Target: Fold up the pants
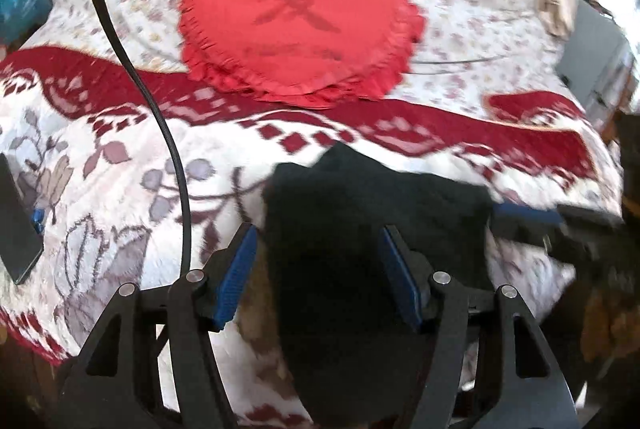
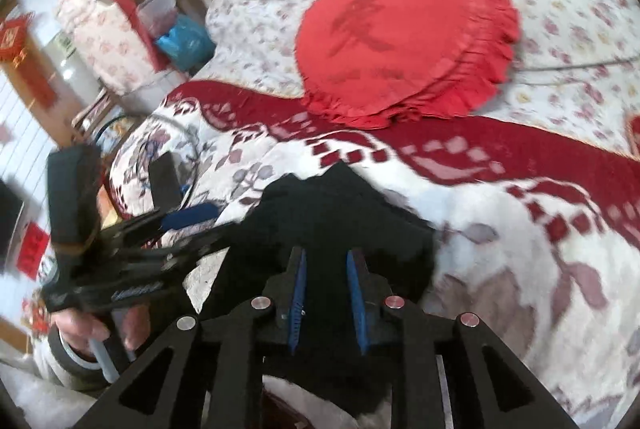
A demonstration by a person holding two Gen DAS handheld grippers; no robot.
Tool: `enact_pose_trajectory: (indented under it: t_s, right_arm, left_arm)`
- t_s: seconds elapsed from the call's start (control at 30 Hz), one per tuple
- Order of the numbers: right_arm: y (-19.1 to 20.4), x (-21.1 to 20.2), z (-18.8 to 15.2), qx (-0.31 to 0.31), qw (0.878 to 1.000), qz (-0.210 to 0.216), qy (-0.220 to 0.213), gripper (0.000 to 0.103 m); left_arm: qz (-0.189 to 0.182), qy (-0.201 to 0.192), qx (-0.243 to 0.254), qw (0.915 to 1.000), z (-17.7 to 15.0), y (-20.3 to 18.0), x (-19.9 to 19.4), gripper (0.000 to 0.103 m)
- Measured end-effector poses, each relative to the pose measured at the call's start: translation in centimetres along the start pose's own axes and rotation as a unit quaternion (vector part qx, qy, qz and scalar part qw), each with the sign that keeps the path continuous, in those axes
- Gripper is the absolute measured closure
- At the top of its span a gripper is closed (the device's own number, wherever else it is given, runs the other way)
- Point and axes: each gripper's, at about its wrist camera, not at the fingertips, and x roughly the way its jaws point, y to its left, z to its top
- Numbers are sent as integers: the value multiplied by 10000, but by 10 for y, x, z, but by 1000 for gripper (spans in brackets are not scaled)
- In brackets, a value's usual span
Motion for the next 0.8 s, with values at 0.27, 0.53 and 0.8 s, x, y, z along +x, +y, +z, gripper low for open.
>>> enact_pose_trajectory:
  t_s: [0.27,0.53,0.8]
  right_arm:
    - [-29,49,0,242,9991,-311,184,88]
    - [-16,30,2,111,9994,-238,236,83]
    - [15,4,-21,-320,9988,-246,268,77]
  left_arm:
    - [189,421,-282,9985,11,3,57,39]
    - [310,339,-244,9986,10,-3,51,39]
    - [399,129,-114,9991,-4,-10,18,40]
